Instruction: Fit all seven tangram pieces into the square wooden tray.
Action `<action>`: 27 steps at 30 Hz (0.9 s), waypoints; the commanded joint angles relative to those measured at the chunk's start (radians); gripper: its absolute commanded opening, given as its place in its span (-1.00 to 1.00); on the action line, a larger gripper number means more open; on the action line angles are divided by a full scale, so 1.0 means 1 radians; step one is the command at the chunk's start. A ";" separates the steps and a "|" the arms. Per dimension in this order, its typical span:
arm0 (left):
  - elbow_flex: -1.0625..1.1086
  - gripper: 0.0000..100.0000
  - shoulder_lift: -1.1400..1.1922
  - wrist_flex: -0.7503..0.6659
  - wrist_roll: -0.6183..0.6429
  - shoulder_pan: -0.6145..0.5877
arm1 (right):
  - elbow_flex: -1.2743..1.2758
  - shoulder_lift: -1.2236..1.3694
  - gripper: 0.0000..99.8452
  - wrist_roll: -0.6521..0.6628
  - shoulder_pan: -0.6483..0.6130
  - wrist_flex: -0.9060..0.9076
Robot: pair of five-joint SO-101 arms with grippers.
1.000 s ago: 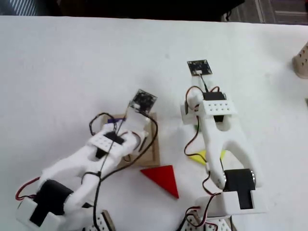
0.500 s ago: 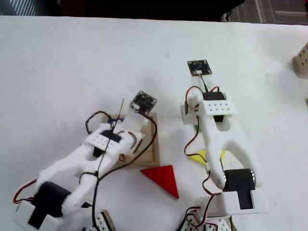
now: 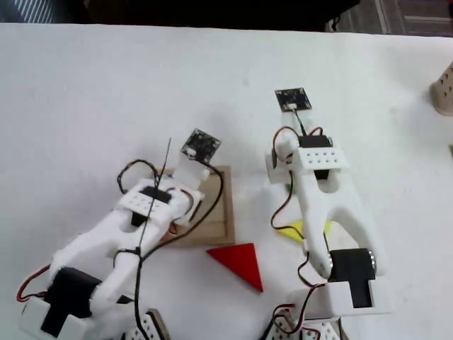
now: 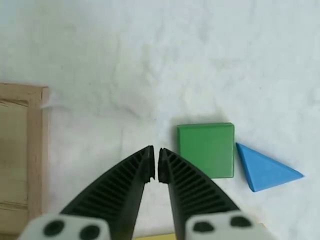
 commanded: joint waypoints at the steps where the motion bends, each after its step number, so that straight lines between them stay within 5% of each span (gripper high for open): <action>1: -0.055 -0.95 -0.053 0.006 -0.008 -0.038 | -0.046 -0.008 -0.96 0.011 -0.010 -0.012; 10: 0.035 -0.95 -0.272 0.000 -0.006 -0.067 | -0.046 -0.008 -0.96 0.011 -0.012 -0.012; 15: 0.157 -0.95 -0.380 0.008 -0.006 0.076 | -0.046 -0.008 -0.96 0.011 -0.012 -0.012; 22: 0.097 -0.95 -0.305 0.236 -0.008 0.162 | -0.046 -0.007 -0.96 0.011 -0.012 -0.012; 27: 0.078 -0.95 -0.223 0.209 -0.008 0.151 | -0.046 -0.007 -0.96 0.011 -0.012 -0.012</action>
